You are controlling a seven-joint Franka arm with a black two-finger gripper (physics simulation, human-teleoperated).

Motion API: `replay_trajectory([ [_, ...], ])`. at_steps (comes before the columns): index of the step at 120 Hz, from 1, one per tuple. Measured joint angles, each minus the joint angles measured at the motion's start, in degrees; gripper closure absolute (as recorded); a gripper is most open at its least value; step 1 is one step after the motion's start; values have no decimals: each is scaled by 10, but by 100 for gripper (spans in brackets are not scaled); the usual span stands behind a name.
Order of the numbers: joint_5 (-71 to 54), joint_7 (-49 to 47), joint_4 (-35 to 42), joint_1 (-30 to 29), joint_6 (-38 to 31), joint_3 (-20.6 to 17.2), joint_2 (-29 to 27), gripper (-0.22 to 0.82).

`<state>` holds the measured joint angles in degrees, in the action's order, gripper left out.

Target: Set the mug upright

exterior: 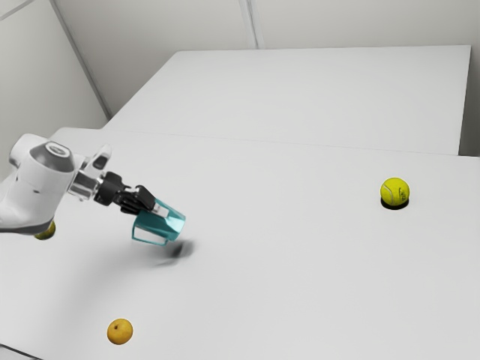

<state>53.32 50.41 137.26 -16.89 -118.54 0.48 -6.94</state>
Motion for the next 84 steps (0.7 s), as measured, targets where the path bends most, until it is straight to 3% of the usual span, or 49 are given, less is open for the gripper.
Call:
replay_trajectory([
  [40, -215, -76, -86, 2, 11, -54, -5, 77],
  [84, -413, -229, -100, 7, 13, -112, -7, 78],
])
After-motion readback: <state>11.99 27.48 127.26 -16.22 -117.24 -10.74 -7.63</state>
